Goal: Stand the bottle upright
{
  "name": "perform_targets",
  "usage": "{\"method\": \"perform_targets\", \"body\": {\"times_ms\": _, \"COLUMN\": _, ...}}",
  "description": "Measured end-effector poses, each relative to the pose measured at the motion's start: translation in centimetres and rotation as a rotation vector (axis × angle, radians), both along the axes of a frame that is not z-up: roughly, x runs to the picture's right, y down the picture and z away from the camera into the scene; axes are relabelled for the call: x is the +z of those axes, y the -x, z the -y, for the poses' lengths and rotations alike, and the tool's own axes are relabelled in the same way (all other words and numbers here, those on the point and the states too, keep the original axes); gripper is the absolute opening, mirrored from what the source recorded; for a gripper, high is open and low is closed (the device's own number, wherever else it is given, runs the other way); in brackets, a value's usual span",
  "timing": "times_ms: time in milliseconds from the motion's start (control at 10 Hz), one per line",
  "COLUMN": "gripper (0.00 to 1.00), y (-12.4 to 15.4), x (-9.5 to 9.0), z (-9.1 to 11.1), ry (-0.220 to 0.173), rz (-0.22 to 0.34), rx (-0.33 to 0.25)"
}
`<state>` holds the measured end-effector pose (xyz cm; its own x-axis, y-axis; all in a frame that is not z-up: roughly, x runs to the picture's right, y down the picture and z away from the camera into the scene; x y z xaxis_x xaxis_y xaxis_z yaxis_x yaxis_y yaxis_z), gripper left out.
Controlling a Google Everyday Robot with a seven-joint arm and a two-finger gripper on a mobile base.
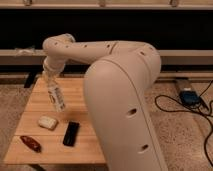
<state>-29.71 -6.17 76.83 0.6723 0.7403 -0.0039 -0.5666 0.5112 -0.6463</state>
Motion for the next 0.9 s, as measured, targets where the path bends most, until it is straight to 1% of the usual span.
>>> {"method": "perform_targets", "body": {"times_ms": 200, "gripper": 0.00, "y": 0.9, "x": 0.7, "z": 1.2, "ry": -0.017, "rz": 0.073, "rx": -0.051}}
{"method": "perform_targets", "body": {"times_ms": 500, "gripper": 0.00, "y": 2.6, "x": 1.3, "z": 2.4, "ry": -0.040, "rz": 0.169, "rx": -0.096}}
{"method": "perform_targets", "body": {"times_ms": 600, "gripper": 0.00, "y": 2.9, "x": 1.4, "z": 2.8, "ry": -0.047, "rz": 0.192, "rx": -0.096}}
{"method": "perform_targets", "body": {"times_ms": 700, "gripper": 0.00, "y": 3.1, "x": 1.3, "z": 3.3, "ry": -0.058, "rz": 0.219, "rx": -0.083}}
{"method": "perform_targets", "body": {"times_ms": 800, "gripper": 0.00, "y": 3.2, "x": 1.4, "z": 3.7, "ry": -0.070, "rz": 0.244, "rx": -0.054}}
{"method": "perform_targets", "body": {"times_ms": 900, "gripper": 0.00, "y": 2.8, "x": 1.5, "z": 4.1, "ry": -0.081, "rz": 0.257, "rx": -0.027}}
